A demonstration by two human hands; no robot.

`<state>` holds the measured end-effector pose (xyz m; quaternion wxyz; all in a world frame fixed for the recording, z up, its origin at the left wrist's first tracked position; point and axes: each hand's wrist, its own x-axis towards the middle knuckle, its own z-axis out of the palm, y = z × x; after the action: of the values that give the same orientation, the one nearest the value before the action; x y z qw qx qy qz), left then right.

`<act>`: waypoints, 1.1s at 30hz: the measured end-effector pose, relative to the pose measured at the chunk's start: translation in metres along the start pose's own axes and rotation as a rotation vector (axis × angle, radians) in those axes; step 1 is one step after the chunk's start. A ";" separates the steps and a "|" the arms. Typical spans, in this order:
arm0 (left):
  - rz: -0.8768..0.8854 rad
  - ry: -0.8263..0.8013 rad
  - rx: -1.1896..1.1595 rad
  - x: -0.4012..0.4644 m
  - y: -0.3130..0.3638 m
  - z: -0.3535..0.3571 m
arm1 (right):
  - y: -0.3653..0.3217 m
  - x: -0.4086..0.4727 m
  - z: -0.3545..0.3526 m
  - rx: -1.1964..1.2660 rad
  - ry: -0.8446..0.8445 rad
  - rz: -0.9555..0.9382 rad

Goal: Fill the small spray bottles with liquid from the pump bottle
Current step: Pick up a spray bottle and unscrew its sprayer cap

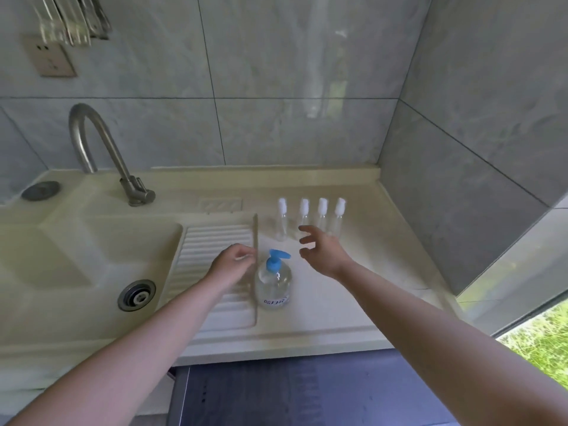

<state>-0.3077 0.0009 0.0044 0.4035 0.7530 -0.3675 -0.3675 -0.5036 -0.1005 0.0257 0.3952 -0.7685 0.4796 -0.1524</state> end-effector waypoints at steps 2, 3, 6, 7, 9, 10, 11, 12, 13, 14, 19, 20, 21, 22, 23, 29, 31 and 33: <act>-0.009 0.014 -0.023 0.004 0.010 0.000 | -0.012 0.011 -0.009 -0.165 0.004 -0.123; -0.007 0.015 -0.034 0.006 0.015 -0.001 | -0.018 0.017 -0.013 -0.224 -0.007 -0.166; 0.013 0.038 -0.048 0.008 0.026 -0.001 | -0.032 0.038 -0.020 -0.334 -0.031 -0.221; 0.021 0.049 -0.050 0.007 0.030 -0.001 | -0.035 0.045 -0.021 -0.347 -0.042 -0.227; 0.030 0.066 -0.070 0.006 0.035 -0.001 | -0.039 0.060 -0.021 -0.373 -0.075 -0.220; 0.034 0.078 -0.083 0.007 0.036 -0.001 | -0.040 0.068 -0.021 -0.387 -0.096 -0.204; 0.033 0.084 -0.096 0.008 0.037 -0.002 | -0.041 0.075 -0.020 -0.405 -0.117 -0.179; 0.029 0.086 -0.111 0.008 0.037 -0.004 | -0.042 0.082 -0.020 -0.427 -0.138 -0.156; 0.022 0.087 -0.120 0.010 0.038 -0.007 | -0.043 0.089 -0.019 -0.446 -0.156 -0.142; 0.021 0.086 -0.127 0.010 0.038 -0.008 | -0.043 0.097 -0.018 -0.456 -0.174 -0.134; 0.016 0.092 -0.176 0.010 0.041 -0.013 | -0.044 0.125 -0.013 -0.431 -0.175 -0.128; 0.010 0.090 -0.182 0.009 0.041 -0.014 | -0.044 0.129 -0.009 -0.430 -0.159 -0.134; 0.005 0.086 -0.190 0.009 0.040 -0.015 | -0.044 0.132 -0.005 -0.420 -0.137 -0.135; -0.002 0.082 -0.196 0.009 0.040 -0.015 | -0.042 0.134 -0.001 -0.417 -0.109 -0.135; -0.010 0.076 -0.196 0.009 0.039 -0.016 | -0.041 0.136 0.003 -0.423 -0.072 -0.140; 0.050 0.095 -0.044 0.012 0.036 -0.015 | -0.049 0.128 0.003 -0.353 0.087 -0.247; 0.125 0.172 0.079 0.012 0.039 -0.015 | -0.065 0.115 -0.013 -0.232 0.104 -0.320; 0.215 0.224 0.155 0.006 0.051 -0.014 | -0.085 0.091 -0.035 -0.118 0.089 -0.379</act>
<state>-0.3055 -0.0203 0.0530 0.4198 0.7744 -0.4259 -0.2066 -0.4282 -0.1751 0.0987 0.2920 -0.8594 0.3514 -0.2295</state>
